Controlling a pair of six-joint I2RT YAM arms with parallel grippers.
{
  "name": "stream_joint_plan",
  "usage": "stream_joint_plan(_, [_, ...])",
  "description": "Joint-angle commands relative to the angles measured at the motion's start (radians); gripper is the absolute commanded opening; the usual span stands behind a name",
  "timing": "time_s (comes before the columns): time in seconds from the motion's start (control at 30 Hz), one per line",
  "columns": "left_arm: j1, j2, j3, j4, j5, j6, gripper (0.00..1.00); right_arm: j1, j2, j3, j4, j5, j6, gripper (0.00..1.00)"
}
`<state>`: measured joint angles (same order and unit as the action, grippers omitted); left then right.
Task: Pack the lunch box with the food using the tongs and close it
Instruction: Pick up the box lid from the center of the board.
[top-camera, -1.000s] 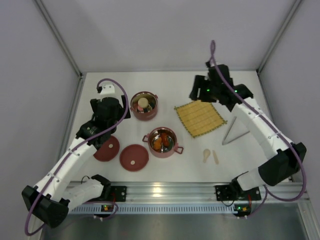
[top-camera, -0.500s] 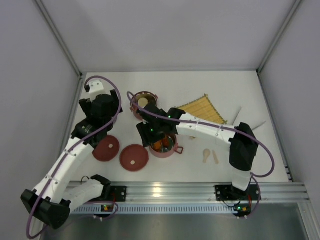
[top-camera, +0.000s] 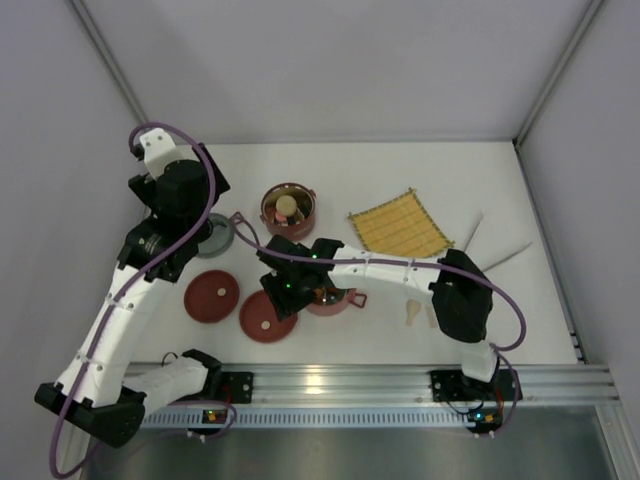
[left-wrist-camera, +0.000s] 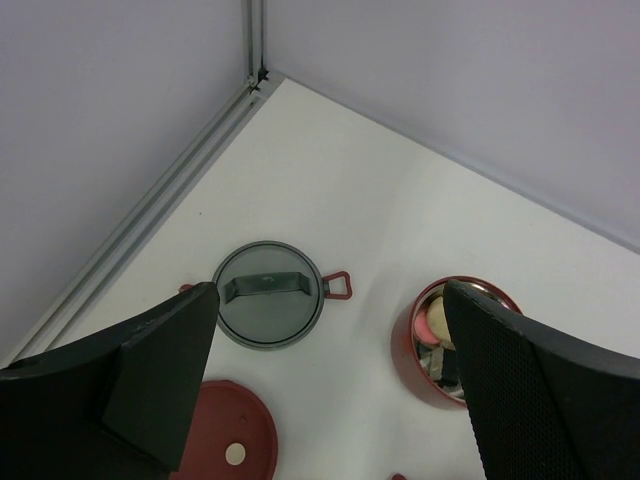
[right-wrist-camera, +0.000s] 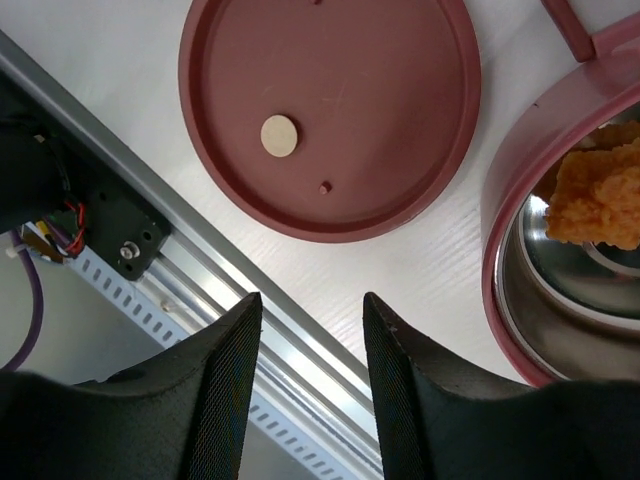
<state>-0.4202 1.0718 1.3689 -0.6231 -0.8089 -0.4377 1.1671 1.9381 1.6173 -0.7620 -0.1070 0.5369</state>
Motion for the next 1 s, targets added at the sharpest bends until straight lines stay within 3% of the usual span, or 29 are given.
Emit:
stream_joint_plan(0.0, [0.004, 0.001, 0.047, -0.024, -0.01, 0.008, 0.99, 0.017, 0.027, -0.014, 0.055, 0.018, 0.044, 0.44])
stream_joint_plan(0.27, [0.004, -0.029, 0.036, -0.013, 0.033, 0.019, 0.99, 0.013, 0.093, -0.076, 0.136, 0.072, 0.124, 0.45])
stream_joint_plan(0.57, [0.004, -0.067, -0.025, 0.0, 0.063, 0.013, 0.99, 0.009, 0.153, -0.034, 0.158, 0.128, 0.176, 0.44])
stream_joint_plan(0.97, [0.004, -0.102, -0.053, 0.013, 0.068, 0.017, 0.99, 0.009, 0.167, -0.063, 0.185, 0.161, 0.213, 0.37])
